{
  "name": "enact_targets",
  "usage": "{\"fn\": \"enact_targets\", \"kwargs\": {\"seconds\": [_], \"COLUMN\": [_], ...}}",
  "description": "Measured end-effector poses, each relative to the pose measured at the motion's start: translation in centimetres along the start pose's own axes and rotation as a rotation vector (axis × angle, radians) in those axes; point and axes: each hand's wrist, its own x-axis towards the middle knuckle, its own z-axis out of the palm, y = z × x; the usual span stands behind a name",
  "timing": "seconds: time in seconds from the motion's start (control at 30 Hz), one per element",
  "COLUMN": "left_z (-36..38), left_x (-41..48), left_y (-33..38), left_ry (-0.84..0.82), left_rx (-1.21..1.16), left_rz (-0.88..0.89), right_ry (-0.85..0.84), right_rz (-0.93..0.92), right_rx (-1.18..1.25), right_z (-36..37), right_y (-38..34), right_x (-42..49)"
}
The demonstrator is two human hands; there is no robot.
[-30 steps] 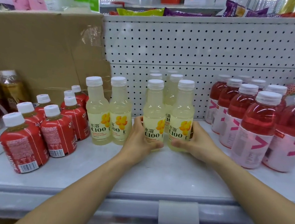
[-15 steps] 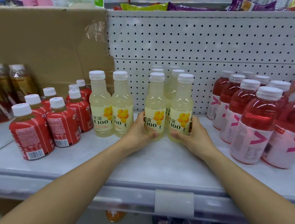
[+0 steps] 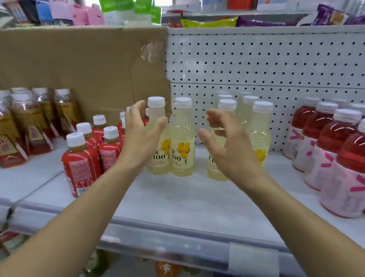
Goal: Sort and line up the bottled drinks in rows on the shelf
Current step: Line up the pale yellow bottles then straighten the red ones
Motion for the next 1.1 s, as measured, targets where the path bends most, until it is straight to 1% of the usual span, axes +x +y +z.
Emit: {"fn": "enact_targets", "kwargs": {"seconds": [0.07, 0.1, 0.2, 0.27, 0.37, 0.47, 0.57, 0.7, 0.83, 0.93, 1.1], "left_z": [0.3, 0.4, 0.9, 1.0, 0.6, -0.1, -0.6, -0.5, 1.5, 3.9, 7.2], "left_x": [1.8, 2.4, 3.3, 3.7, 3.8, 3.4, 2.2, -0.2, -2.0, -2.9, -3.5], "left_y": [-0.7, -1.4, -2.4, -2.9, -3.4, -3.6, -3.3, -2.0, 0.4, 2.1, 3.8], "left_ry": [-0.055, -0.085, -0.153, -0.177, -0.217, -0.238, -0.259, -0.296, -0.34, -0.367, -0.394], "left_rx": [-0.067, -0.089, -0.135, -0.154, -0.15, -0.125, -0.13, -0.117, -0.1, -0.132, -0.151], "left_rz": [-0.082, -0.113, -0.154, -0.116, -0.057, -0.007, 0.03, 0.075, 0.123, 0.134, 0.136], "right_ry": [-0.125, -0.15, -0.117, -0.068, -0.028, -0.026, -0.059, -0.082, -0.027, 0.009, 0.03], "right_rz": [0.147, 0.21, 0.351, 0.385, 0.372, 0.308, 0.259, 0.258, 0.273, 0.289, 0.299], "right_rx": [0.068, 0.1, 0.167, 0.164, 0.129, 0.075, 0.108, 0.144, 0.098, 0.087, 0.087], "right_z": [2.3, 3.5, 6.3, 7.5, 8.1, 7.3, 5.3, 1.3, -3.1, -6.1, -8.7], "right_y": [-0.8, -0.8, 0.3, 1.3, 1.6, 1.0, 0.5, 0.3, 0.7, 1.3, 2.4], "right_x": [1.9, 2.8, 4.7, 5.6, 6.3, 5.7, 3.9, 0.8, -0.9, -1.6, -2.2]}}
